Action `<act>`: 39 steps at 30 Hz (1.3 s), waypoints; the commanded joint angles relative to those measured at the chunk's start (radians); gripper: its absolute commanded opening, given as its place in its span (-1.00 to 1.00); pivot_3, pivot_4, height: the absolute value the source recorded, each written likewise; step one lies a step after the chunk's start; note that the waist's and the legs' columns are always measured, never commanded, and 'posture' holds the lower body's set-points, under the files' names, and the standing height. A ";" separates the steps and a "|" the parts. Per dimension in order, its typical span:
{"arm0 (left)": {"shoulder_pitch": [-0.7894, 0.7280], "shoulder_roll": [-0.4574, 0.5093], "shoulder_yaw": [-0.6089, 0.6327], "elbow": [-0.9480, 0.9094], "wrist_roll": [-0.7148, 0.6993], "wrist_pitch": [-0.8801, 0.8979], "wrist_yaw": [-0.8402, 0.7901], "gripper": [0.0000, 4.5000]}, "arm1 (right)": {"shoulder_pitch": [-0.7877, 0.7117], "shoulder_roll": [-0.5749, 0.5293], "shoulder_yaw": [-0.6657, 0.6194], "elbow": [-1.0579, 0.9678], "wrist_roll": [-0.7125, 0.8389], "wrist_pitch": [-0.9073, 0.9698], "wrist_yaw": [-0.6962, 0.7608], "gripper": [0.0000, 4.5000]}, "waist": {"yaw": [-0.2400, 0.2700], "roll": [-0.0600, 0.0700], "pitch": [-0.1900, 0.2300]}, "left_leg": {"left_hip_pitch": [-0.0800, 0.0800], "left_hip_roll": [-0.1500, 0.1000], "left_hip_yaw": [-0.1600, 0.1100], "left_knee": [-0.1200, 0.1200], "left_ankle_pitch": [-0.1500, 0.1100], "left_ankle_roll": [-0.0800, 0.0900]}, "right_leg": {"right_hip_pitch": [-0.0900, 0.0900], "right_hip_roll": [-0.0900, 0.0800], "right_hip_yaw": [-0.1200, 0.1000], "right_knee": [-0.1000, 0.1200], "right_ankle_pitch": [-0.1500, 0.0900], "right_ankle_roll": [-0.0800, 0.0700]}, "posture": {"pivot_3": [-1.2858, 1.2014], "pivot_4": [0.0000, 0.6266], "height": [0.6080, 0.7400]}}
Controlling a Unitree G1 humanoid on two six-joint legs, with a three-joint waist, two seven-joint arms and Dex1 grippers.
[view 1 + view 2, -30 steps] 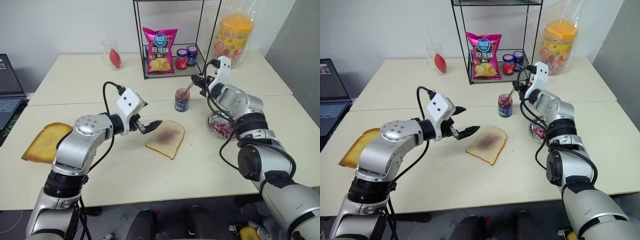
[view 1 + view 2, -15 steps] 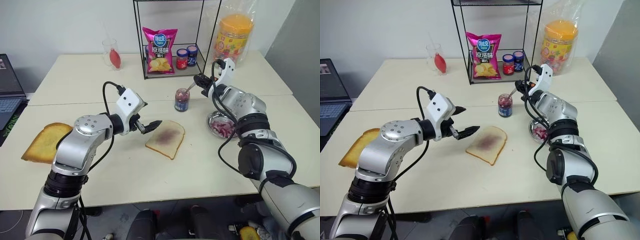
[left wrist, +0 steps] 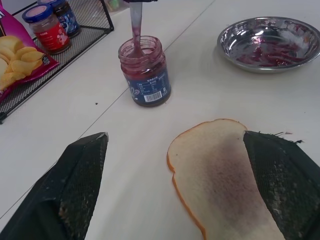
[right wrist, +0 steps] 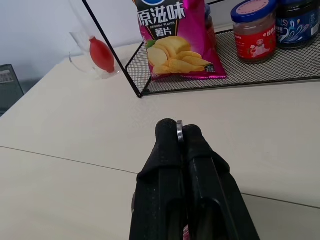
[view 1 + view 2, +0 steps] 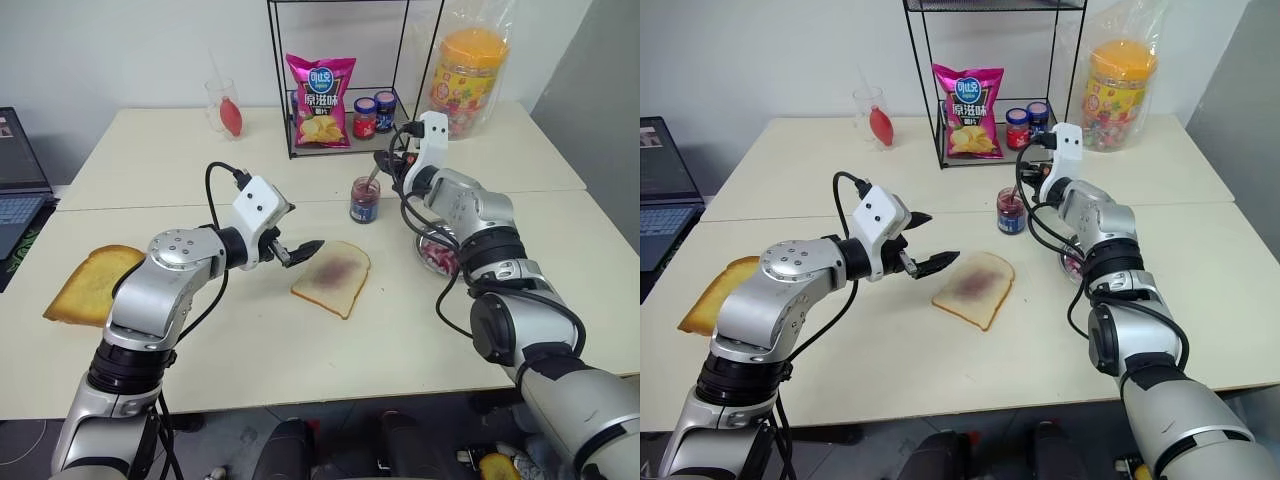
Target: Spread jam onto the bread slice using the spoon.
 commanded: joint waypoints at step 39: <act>-0.022 -0.001 -0.009 -0.011 0.017 -0.041 -0.004 1.00 | -0.067 0.009 -0.257 0.033 0.216 0.144 -0.117 -0.99 | 0.000 0.000 0.000 | 0.000 0.000 0.000 0.000 0.000 0.000 | 0.000 0.000 0.000 0.000 0.000 0.000 | 0.03 -0.52 1.00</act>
